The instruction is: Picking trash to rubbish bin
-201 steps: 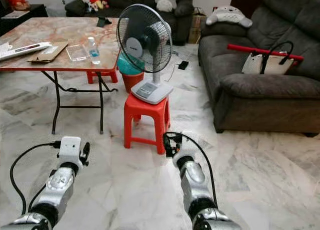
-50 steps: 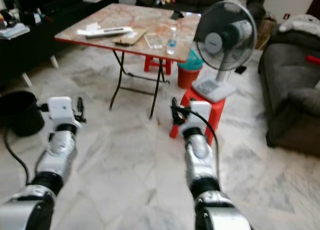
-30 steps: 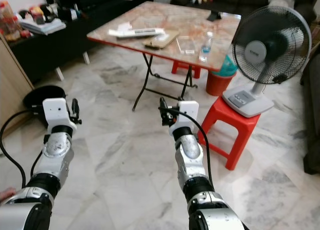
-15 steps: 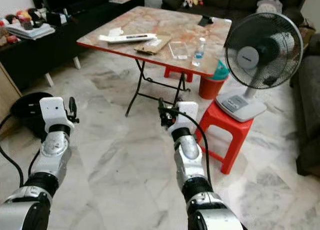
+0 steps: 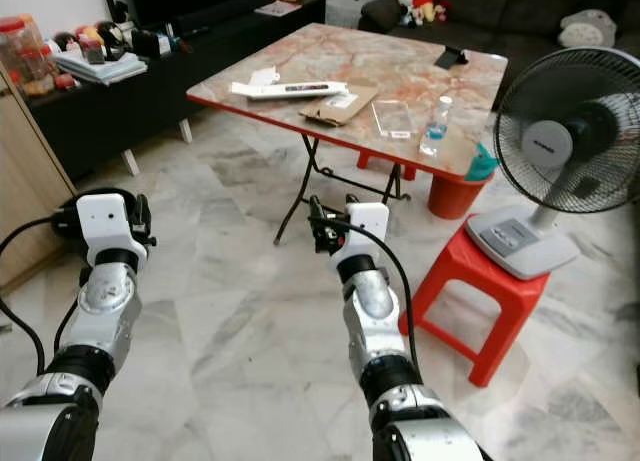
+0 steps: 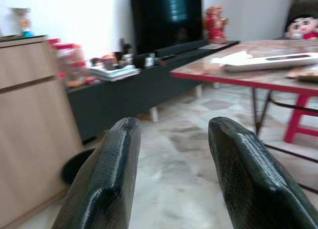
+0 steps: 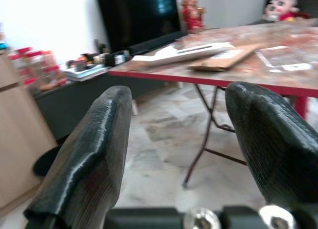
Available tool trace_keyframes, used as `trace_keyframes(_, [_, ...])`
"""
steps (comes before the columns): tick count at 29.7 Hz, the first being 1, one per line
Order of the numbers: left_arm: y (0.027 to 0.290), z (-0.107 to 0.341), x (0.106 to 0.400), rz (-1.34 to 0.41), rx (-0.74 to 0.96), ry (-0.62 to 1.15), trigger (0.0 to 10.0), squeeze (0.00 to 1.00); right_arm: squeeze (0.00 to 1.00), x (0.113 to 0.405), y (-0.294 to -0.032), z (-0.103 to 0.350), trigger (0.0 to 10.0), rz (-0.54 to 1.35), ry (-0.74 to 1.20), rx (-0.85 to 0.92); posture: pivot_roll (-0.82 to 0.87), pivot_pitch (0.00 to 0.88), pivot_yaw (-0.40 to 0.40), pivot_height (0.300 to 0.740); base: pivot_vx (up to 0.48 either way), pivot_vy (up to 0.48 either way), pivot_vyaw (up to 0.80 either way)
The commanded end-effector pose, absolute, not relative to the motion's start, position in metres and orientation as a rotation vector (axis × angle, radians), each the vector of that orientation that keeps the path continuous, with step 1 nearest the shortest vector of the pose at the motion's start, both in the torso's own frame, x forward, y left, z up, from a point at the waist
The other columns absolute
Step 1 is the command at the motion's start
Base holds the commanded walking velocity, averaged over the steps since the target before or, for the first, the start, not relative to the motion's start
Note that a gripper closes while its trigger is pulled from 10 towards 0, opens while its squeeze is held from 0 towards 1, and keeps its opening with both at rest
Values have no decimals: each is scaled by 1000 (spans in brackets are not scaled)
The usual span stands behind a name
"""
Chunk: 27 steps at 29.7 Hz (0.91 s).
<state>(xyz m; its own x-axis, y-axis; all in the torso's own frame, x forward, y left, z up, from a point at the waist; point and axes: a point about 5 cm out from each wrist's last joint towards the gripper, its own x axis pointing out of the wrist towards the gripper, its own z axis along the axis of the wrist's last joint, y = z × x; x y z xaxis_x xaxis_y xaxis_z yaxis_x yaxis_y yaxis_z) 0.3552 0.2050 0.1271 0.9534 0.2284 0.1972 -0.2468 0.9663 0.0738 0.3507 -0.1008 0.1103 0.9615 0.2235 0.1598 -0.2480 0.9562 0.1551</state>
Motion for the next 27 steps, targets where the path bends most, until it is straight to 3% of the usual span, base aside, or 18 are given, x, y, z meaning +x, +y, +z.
trace_keyframes(1, [197, 130, 358, 224, 81, -197, 10000, 0, 0, 352, -109, 113, 10000, 216, -155, 174, -11, 0, -16, 740, 446, 0, 0])
trace_keyframes(5, [195, 130, 358, 220, 81, -200, 10000, 0, 0, 352, -109, 113, 10000, 206, -156, 216, -11, 0, -17, 740, 440, 0, 0])
trace_keyframes(14, [195, 130, 357, 223, 77, -203, 10000, 0, 0, 351, -106, 114, 10000, 223, -162, 166, -7, 0, -20, 740, 435, 0, 710])
trace_keyframes(27, [196, 131, 358, 226, 74, -205, 10000, 0, 0, 352, -104, 114, 10000, 235, -157, 177, -9, 7, -21, 740, 422, 0, 0])
